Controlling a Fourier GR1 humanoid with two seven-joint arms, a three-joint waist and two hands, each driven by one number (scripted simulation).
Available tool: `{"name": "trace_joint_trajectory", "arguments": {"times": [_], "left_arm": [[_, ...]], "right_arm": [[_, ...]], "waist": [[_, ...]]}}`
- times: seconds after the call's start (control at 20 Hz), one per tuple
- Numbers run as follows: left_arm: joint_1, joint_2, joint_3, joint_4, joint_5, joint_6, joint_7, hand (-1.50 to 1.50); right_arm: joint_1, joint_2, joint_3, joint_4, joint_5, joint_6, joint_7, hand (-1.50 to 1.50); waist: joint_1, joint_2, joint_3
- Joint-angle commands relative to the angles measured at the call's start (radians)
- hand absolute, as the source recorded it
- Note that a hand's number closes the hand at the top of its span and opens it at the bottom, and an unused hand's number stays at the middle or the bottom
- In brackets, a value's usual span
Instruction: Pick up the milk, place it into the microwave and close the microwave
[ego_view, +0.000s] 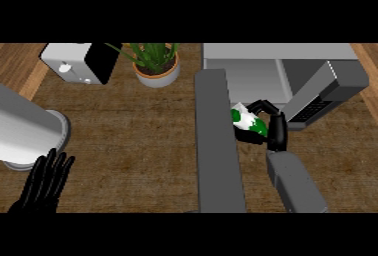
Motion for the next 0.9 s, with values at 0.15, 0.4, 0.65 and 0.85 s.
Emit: {"name": "trace_joint_trajectory", "arguments": {"times": [0.15, 0.4, 0.65, 0.85], "left_arm": [[-0.101, -0.015, 0.020, 0.065, -0.003, 0.008, 0.037, -1.50], [-0.068, -0.028, -0.003, 0.047, -0.005, -0.021, 0.025, -1.50], [-0.077, -0.038, -0.017, 0.006, -0.031, 0.009, 0.060, -1.50], [-0.134, -0.003, 0.021, 0.091, -0.056, -0.004, 0.031, -1.50]], "right_arm": [[-0.208, -0.081, -0.018, 0.224, 0.080, -0.086, 0.086, 1.50], [-0.331, -0.147, -0.047, 0.376, 0.111, -0.148, 0.121, 1.50], [-0.404, -0.152, -0.059, 0.485, 0.135, -0.235, 0.137, 1.50], [-0.430, -0.195, -0.042, 0.529, 0.174, -0.320, 0.149, 1.50]], "waist": [[0.015, 0.010, 0.001], [0.032, 0.014, 0.002], [0.050, 0.020, 0.003], [0.071, 0.034, 0.003]]}}
